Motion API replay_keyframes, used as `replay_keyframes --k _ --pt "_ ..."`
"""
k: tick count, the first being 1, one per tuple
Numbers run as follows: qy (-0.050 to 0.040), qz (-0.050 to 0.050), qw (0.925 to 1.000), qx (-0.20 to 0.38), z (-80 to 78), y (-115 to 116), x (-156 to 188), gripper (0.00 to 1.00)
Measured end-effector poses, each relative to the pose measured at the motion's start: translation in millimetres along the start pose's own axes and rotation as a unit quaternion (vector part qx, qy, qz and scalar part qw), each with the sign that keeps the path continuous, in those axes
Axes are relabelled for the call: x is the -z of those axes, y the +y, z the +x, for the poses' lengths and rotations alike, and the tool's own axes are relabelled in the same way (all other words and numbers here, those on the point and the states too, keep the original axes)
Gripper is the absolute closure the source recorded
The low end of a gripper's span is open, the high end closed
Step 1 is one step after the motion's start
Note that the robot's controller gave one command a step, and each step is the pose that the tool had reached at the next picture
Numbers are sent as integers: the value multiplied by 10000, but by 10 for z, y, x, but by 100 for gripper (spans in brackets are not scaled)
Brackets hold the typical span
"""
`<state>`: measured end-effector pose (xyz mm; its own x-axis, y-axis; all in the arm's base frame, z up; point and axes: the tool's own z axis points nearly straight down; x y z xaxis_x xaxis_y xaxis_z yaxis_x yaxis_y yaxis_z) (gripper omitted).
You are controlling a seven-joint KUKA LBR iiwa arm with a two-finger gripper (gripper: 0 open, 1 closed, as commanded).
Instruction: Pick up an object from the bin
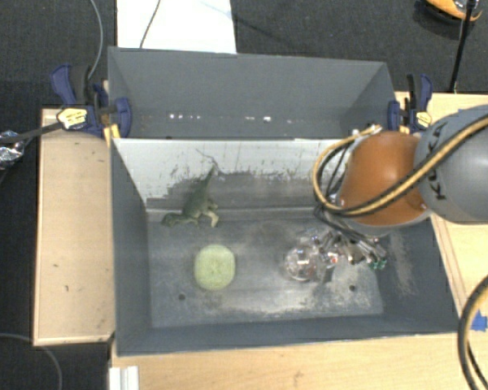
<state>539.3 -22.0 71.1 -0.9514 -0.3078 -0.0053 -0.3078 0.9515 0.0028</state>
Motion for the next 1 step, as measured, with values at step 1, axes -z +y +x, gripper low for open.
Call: replay_keyframes --k 1 --pt "-14 1 9991 -426 -92 -47 1199 100"
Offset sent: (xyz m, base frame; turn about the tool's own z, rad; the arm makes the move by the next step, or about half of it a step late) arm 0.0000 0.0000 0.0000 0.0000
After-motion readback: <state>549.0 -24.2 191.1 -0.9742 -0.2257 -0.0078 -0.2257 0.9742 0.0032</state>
